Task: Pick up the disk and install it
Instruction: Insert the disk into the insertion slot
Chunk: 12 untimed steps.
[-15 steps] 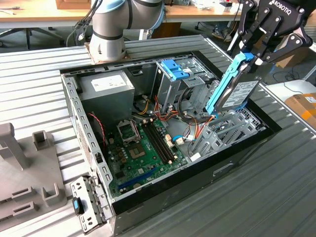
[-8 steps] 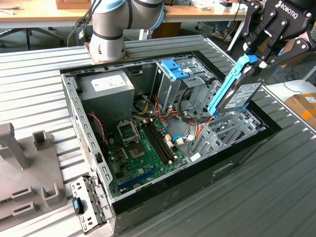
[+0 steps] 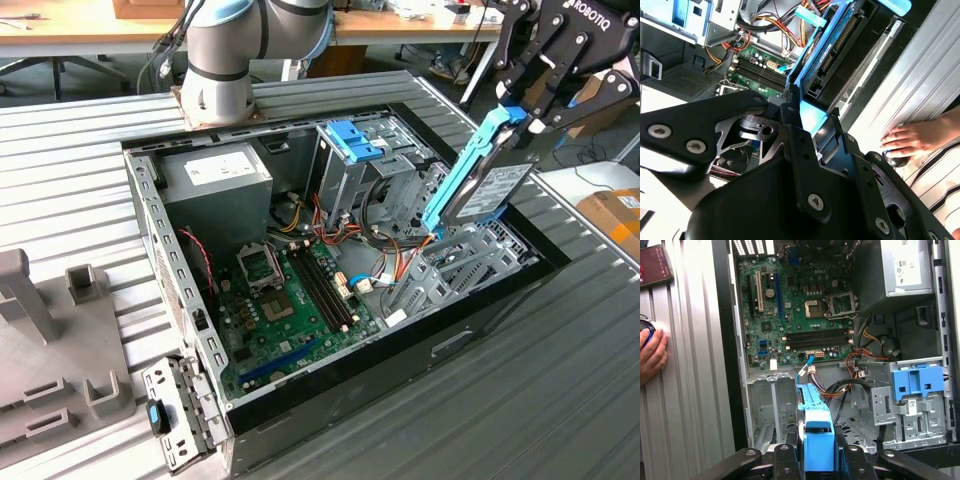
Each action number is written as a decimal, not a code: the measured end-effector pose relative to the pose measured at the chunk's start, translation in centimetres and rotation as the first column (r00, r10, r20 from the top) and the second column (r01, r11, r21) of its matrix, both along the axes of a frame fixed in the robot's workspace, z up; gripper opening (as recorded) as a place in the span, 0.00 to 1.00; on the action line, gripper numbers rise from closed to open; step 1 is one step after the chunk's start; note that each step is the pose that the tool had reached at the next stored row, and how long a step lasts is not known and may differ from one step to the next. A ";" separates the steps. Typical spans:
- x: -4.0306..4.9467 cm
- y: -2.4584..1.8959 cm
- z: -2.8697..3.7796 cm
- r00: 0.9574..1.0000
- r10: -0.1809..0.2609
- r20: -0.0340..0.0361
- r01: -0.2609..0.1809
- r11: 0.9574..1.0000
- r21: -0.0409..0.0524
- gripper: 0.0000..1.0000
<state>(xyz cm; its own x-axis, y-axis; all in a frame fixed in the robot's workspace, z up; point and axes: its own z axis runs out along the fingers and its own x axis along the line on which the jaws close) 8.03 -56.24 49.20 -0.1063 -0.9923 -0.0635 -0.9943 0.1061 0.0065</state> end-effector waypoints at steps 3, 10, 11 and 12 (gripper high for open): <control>-0.01 -0.06 0.34 1.000 0.000 0.000 0.000 1.000 0.002 0.36; -0.19 -0.35 0.81 1.000 0.000 0.003 0.000 1.000 0.026 0.36; -0.22 -0.67 0.82 1.000 0.000 0.005 0.000 1.000 0.030 0.36; -0.25 -1.19 0.82 1.000 0.000 0.007 0.000 0.999 0.034 0.36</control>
<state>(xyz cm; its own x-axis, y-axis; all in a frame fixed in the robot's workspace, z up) 7.77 -57.44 50.02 -0.1056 -0.9896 -0.0976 -0.9944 0.1058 0.0029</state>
